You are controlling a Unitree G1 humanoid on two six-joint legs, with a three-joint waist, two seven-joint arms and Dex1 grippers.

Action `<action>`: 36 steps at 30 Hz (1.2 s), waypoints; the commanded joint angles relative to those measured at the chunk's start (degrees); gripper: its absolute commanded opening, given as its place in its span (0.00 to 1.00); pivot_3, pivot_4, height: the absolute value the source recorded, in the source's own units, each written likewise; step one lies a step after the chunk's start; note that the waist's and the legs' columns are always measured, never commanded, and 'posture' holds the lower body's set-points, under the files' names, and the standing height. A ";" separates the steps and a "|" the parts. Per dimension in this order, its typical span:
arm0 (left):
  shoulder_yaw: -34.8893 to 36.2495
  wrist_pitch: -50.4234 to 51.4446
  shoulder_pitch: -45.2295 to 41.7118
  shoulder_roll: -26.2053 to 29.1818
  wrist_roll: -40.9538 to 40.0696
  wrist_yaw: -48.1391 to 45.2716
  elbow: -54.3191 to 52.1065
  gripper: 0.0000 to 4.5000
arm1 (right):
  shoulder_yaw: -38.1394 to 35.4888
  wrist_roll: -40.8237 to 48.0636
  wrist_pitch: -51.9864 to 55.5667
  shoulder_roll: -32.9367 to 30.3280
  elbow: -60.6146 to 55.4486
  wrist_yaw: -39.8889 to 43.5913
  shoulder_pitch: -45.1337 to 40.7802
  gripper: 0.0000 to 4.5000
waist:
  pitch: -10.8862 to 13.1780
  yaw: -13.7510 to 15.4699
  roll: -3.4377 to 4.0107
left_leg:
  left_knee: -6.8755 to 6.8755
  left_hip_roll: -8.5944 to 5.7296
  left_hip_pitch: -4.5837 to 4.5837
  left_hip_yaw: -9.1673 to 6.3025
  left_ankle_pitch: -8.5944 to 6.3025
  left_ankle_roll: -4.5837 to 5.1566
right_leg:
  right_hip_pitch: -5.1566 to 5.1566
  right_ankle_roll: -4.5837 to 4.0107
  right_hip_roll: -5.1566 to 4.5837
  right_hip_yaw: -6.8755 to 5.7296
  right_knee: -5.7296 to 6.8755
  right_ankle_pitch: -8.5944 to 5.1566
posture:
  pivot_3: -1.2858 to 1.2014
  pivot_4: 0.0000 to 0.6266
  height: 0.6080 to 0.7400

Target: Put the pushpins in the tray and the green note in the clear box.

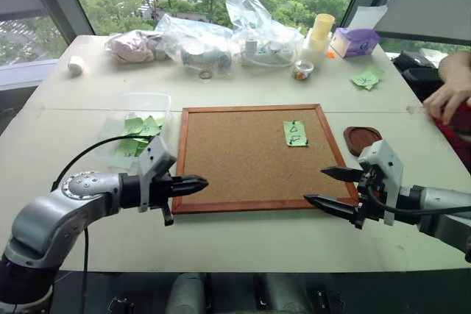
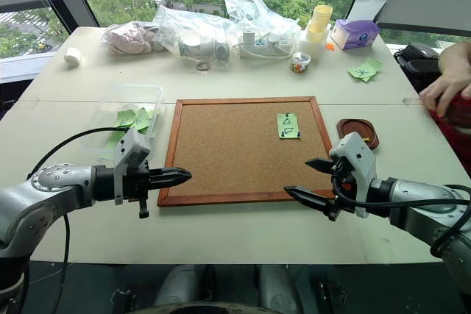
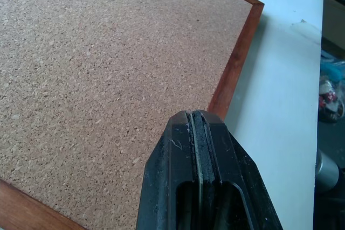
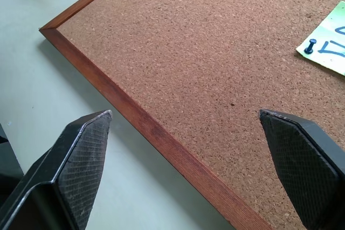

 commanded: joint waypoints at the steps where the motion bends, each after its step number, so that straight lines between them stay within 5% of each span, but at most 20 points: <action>1: 0.69 -0.47 -1.09 -1.13 -0.38 1.36 -1.14 0.02 | -0.58 0.56 -0.71 1.10 -1.04 -0.64 -0.03 1.00 | 0.00 0.00 0.00 | 0.00 0.00 0.00 0.00 0.00 0.00 | 0.00 0.00 0.00 0.00 0.00 0.00 | 0.52 0.24 0.99; 18: -2.76 -5.96 -3.75 -4.49 4.96 2.46 0.95 0.02 | 3.38 -3.67 -1.36 2.26 0.48 -3.12 -2.26 1.00 | 0.00 0.07 0.00 | 0.00 -0.01 0.00 0.00 0.00 0.00 | 0.00 0.00 0.00 0.00 0.00 0.00 | 0.52 0.24 0.99; 22: -5.82 -9.40 -8.91 -7.88 9.28 2.95 5.49 0.02 | 3.99 -5.09 -1.75 4.03 3.56 -5.14 -5.74 1.00 | -0.01 0.10 -0.01 | 0.03 -0.05 0.00 0.01 0.00 0.00 | 0.02 0.00 0.01 0.00 -0.01 0.00 | 0.52 0.24 0.99; 26: -15.68 -15.13 -15.90 -11.13 22.64 5.84 17.91 0.02 | 6.20 -12.19 -3.64 6.16 9.64 -10.35 -11.40 1.00 | -0.03 0.10 0.03 | 0.04 -0.10 0.00 0.02 0.04 -0.05 | 0.02 0.01 0.05 0.01 -0.01 0.01 | 0.52 0.24 0.99; 36: -19.18 -19.97 -21.70 -18.90 28.94 2.89 32.74 0.02 | 12.44 -26.80 -15.18 16.47 28.65 -16.13 -23.28 1.00 | -0.03 -0.16 0.06 | 0.03 -0.07 -0.08 0.15 0.15 -0.25 | -0.13 0.02 0.08 0.03 0.01 0.01 | 0.52 0.24 0.99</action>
